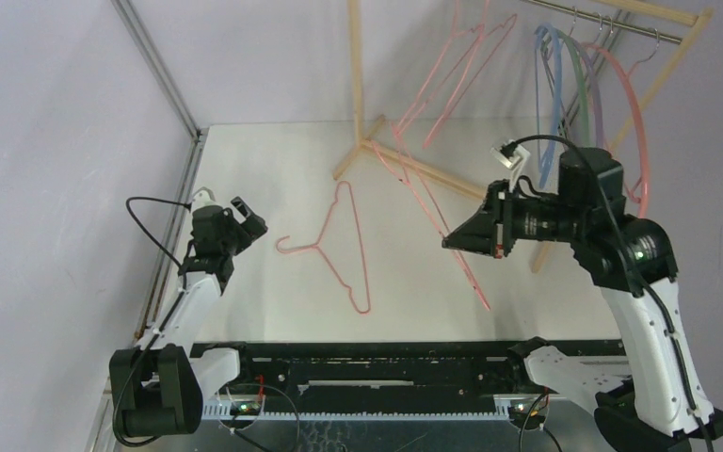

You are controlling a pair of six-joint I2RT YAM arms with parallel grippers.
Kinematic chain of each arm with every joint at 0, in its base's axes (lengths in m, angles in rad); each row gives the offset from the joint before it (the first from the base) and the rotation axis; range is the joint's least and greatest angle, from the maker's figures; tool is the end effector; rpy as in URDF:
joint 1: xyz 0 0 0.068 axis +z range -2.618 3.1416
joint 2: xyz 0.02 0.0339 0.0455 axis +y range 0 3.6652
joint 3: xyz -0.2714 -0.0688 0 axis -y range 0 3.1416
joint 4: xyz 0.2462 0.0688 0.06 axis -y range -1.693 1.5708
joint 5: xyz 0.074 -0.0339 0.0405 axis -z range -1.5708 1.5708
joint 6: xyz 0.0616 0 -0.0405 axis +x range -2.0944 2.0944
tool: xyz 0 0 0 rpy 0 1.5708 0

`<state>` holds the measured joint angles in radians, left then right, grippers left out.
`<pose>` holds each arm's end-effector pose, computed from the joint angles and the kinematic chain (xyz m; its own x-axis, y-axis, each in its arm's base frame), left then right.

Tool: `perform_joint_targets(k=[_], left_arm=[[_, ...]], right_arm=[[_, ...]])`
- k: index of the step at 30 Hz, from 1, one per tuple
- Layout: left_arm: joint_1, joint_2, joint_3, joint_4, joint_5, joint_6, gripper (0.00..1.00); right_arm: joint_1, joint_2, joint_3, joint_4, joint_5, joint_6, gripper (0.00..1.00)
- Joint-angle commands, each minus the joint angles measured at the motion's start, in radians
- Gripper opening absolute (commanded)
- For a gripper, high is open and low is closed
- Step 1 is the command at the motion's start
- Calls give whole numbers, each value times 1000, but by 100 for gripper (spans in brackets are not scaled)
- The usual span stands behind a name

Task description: Organize the hangers

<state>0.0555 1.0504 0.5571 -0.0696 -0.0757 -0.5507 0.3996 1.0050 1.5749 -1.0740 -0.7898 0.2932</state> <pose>0.2442 0.0182 0.2130 -0.3917 -0.5444 -0.7418 -0.3804 0.8299 -0.4082 0.1232 0.0995 0.4693 -0.6707 -0.0624 -0.7391 -0.6820 0.4435 0.5815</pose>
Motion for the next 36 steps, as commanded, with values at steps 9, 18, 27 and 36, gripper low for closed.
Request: perform_joint_targets(k=[9, 18, 27, 36], left_arm=[[-6, 41, 73, 37, 14, -12, 98], [-9, 41, 66, 46, 17, -10, 98], [-9, 50, 68, 39, 25, 15, 98], [-9, 59, 81, 24, 29, 38, 98]], right_arm=[[-97, -79, 50, -22, -234, 45, 0], [-99, -60, -17, 305, -215, 240, 0], [-99, 71, -47, 742, 95, 405, 0], [-103, 268, -23, 1027, 214, 453, 0]])
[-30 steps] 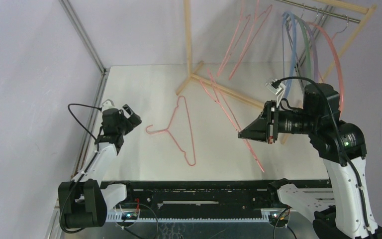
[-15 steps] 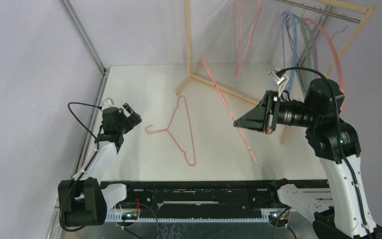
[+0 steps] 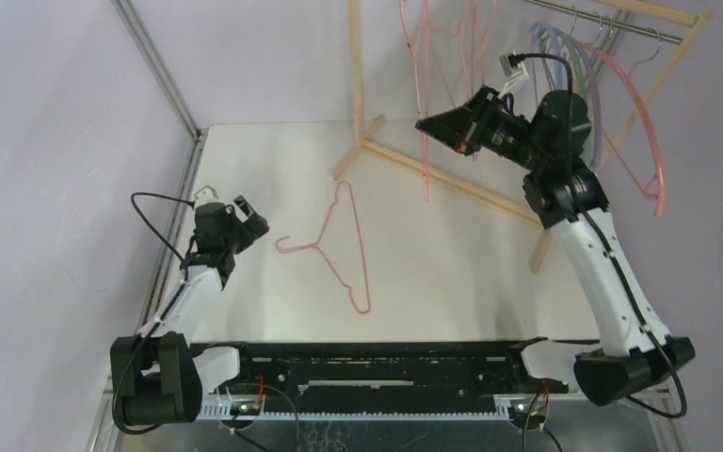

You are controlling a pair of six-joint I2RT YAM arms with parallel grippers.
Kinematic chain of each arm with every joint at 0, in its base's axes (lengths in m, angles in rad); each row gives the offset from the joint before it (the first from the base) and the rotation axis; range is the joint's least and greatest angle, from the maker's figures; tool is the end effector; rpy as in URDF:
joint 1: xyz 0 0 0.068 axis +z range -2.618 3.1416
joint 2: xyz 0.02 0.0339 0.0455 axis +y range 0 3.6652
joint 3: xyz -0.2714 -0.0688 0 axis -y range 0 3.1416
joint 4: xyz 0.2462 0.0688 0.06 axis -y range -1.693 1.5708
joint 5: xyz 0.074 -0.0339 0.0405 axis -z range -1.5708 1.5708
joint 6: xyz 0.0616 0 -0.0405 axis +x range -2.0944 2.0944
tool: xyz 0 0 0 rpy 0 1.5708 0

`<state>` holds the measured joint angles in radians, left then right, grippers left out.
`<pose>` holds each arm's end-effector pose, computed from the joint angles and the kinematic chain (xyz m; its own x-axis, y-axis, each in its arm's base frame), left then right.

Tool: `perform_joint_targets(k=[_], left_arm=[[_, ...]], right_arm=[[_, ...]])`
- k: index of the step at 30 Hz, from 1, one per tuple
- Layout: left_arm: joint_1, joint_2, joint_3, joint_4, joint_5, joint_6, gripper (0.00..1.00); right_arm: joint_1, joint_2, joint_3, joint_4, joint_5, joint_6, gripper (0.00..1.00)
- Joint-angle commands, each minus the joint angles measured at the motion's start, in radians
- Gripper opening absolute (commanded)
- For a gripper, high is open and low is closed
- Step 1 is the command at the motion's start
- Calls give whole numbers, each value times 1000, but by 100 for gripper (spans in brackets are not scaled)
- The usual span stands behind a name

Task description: Organize the hangers

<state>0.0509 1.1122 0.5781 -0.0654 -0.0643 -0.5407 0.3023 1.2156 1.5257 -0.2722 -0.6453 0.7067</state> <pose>0.2536 0.0169 0.2067 -0.4297 -0.5362 -0.7265 -0.3790 0.8374 -0.3939 0.2418 0.1142 0.5049 -0.4995 0.3876 -0.7748 -0.6407 0.4366 0.6315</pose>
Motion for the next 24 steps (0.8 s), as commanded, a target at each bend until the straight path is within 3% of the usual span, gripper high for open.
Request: perform_joint_targets(k=[1, 14, 24], left_arm=[[-4, -2, 59, 17, 17, 32, 98], [-5, -14, 35, 10, 7, 37, 98], [-2, 12, 36, 13, 4, 39, 98]], right_arm=[[-6, 81, 37, 249, 72, 40, 0], [-79, 364, 185, 410, 86, 107, 0], [-81, 388, 199, 398, 182, 99, 0]])
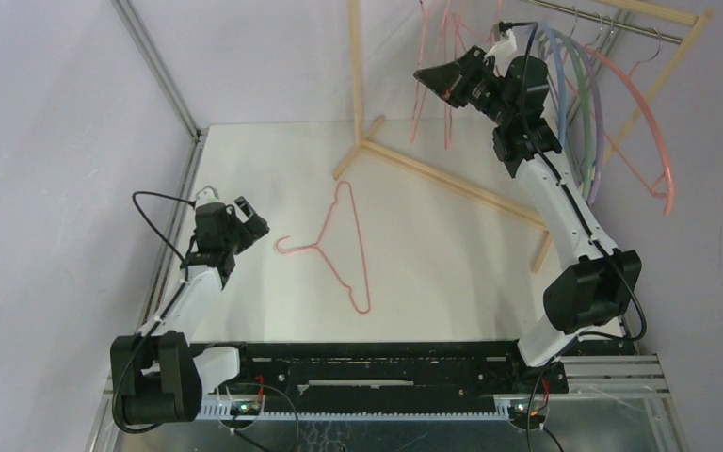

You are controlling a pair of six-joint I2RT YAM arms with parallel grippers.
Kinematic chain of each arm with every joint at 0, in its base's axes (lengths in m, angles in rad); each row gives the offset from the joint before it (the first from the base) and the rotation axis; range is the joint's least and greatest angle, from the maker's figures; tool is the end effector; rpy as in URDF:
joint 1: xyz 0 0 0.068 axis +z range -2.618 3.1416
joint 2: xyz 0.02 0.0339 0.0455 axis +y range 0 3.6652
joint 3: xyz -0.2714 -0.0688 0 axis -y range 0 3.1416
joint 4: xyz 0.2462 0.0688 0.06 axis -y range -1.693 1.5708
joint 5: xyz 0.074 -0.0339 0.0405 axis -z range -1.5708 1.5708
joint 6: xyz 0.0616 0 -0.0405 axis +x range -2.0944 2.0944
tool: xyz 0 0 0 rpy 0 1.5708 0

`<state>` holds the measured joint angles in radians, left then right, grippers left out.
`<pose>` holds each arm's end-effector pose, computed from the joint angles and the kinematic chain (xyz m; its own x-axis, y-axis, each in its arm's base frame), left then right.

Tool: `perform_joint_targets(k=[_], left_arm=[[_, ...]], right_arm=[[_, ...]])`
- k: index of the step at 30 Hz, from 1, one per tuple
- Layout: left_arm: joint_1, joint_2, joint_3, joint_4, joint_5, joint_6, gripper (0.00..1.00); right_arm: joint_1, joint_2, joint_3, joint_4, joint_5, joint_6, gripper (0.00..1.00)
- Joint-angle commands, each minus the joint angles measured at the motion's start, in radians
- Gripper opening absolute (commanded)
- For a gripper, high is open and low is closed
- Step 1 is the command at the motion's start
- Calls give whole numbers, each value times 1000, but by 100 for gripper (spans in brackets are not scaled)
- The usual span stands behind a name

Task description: Organize the hangers

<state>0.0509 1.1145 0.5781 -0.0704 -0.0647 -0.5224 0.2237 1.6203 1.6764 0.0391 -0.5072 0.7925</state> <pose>0.2535 0.0169 0.2056 -0.4417 -0.5211 -0.7303 -0.3741 0.8469 -0.3779 0.3865 0.1186 0.4704 -0.4088 0.5454 -0.7318 -0.5332 0.5081 0.6765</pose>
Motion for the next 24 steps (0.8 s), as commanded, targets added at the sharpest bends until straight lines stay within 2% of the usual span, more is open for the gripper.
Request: perform_joint_targets(k=[1, 9, 24], left_arm=[[-2, 11, 39, 17, 4, 22, 98], [-3, 19, 35, 17, -5, 25, 98], [-2, 17, 4, 24, -8, 28, 98]], right_arm=[[-1, -21, 47, 83, 56, 15, 0], [-9, -67, 6, 24, 191, 37, 0], [-39, -136, -134, -15, 320, 75, 0]])
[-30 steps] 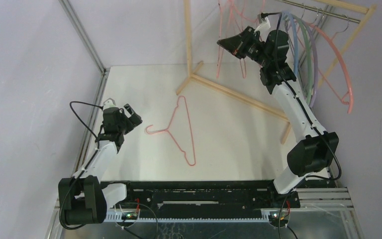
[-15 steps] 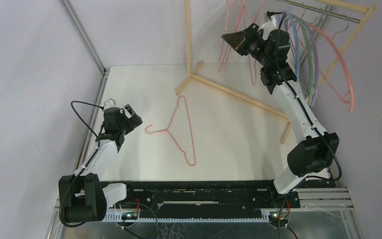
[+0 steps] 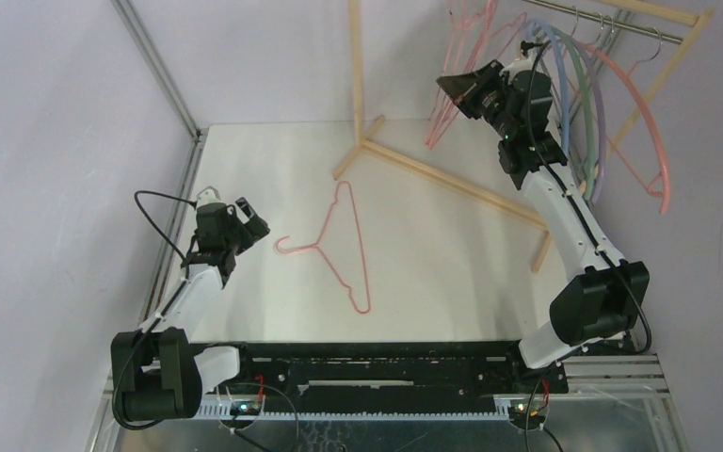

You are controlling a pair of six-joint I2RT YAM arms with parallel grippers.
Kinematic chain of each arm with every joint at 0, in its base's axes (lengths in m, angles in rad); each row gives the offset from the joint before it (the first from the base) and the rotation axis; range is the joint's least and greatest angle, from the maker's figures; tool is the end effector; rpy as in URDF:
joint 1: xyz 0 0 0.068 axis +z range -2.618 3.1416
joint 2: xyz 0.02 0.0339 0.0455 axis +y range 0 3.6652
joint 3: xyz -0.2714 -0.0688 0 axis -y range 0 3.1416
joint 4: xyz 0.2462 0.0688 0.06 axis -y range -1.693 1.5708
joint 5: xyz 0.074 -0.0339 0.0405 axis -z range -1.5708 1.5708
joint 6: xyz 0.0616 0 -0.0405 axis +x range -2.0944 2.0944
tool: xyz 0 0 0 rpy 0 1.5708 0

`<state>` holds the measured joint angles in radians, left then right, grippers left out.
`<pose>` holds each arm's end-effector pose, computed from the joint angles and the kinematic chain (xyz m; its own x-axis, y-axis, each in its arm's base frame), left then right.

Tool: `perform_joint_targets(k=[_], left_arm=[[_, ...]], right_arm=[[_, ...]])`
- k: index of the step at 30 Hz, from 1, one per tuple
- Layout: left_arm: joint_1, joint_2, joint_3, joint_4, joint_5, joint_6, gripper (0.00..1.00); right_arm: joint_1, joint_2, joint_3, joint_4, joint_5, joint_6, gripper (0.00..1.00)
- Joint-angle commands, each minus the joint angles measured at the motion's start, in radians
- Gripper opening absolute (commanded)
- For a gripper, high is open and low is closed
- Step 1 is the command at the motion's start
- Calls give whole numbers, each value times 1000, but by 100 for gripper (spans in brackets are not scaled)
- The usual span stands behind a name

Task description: Organize the hangers

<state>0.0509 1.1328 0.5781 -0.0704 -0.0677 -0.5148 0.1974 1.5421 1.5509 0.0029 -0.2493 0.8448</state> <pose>0.2551 0.0172 0.2013 -0.4567 -0.5151 -0.7253 -0.3796 0.8502 -0.3648 0.3810 0.0917 0.4485 -0.3154 0.6760 -0.6660 -0.2954 0.5970 0.7459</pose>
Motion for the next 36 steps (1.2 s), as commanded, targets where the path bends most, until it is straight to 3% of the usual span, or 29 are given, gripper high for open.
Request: perform_joint_targets(k=[1, 5, 8, 13, 18, 24, 30, 36], left_arm=[[-3, 0, 3, 25, -5, 21, 98], [-2, -1, 6, 26, -6, 21, 98], [-2, -3, 8, 26, -3, 19, 98], [-2, -9, 3, 30, -1, 15, 98], [-3, -16, -6, 30, -4, 7, 98], [-3, -24, 0, 23, -5, 7, 98], [-2, -12, 18, 24, -12, -5, 98], [-2, -10, 25, 34, -12, -22, 98]], right_arm=[[-14, -62, -12, 15, 69, 27, 0], [-12, -56, -2, 3, 42, 24, 3], [5, -53, 34, -31, 24, -29, 29], [44, -80, 102, -112, 27, -152, 50], [95, -150, 105, -217, 107, -232, 61], [289, -267, 100, -279, 227, -455, 63], [567, -196, 223, -518, 208, -690, 63], [711, -106, -8, -535, 147, -716, 62]])
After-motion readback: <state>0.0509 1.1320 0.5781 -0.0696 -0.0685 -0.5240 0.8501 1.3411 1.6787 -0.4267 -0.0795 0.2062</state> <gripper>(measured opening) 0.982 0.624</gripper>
